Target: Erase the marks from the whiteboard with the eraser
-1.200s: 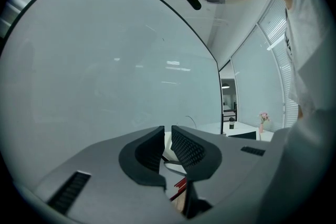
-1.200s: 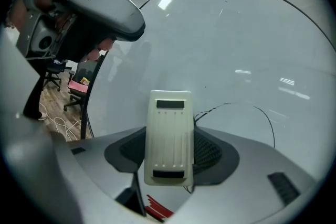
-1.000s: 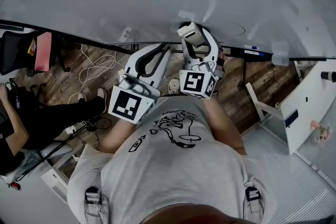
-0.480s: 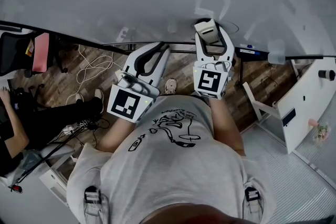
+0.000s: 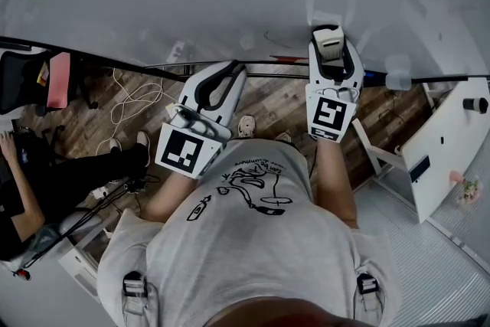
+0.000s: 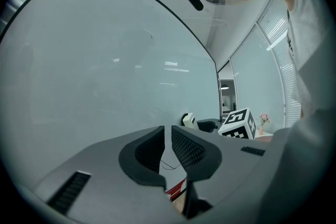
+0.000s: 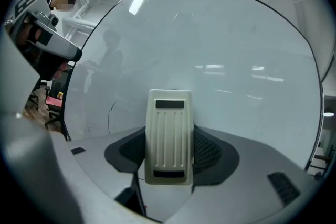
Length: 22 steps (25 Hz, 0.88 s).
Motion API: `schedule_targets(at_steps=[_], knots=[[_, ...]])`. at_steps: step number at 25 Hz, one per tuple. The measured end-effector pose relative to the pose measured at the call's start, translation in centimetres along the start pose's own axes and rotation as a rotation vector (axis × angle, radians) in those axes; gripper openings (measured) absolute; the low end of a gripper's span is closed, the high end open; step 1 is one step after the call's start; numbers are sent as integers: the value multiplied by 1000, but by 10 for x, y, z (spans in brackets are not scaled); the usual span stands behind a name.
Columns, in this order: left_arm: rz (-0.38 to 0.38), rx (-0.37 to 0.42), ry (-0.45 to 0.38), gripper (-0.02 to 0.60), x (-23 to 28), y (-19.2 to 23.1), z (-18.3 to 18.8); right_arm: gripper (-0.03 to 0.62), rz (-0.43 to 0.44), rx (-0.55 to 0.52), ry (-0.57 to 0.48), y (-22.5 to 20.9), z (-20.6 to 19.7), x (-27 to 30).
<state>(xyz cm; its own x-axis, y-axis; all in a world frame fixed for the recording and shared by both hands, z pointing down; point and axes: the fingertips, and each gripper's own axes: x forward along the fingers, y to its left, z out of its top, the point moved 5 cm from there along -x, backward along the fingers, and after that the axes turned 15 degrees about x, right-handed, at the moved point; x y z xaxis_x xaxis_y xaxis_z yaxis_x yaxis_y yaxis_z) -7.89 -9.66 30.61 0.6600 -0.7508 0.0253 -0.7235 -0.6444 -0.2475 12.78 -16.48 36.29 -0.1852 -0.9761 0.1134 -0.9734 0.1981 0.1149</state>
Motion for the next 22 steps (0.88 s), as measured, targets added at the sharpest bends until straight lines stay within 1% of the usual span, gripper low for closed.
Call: schedule_targets(at_steps=[4, 7, 13, 17, 22], knots=[[0, 1, 5, 55, 3, -4, 1, 256, -27, 57, -6, -19, -3, -2], [1, -6, 32, 55, 1, -4, -3, 256, -32, 85, -25, -17, -3, 0], [3, 7, 24, 55, 1, -5, 0, 258, -44, 123, -59, -12, -5, -1], [0, 9, 21, 55, 0, -2, 1, 258, -25, 139, -60, -1, -4, 1], [-1, 17, 25, 55, -2, 0, 0, 258, 22, 120, -53, 26, -5, 6]])
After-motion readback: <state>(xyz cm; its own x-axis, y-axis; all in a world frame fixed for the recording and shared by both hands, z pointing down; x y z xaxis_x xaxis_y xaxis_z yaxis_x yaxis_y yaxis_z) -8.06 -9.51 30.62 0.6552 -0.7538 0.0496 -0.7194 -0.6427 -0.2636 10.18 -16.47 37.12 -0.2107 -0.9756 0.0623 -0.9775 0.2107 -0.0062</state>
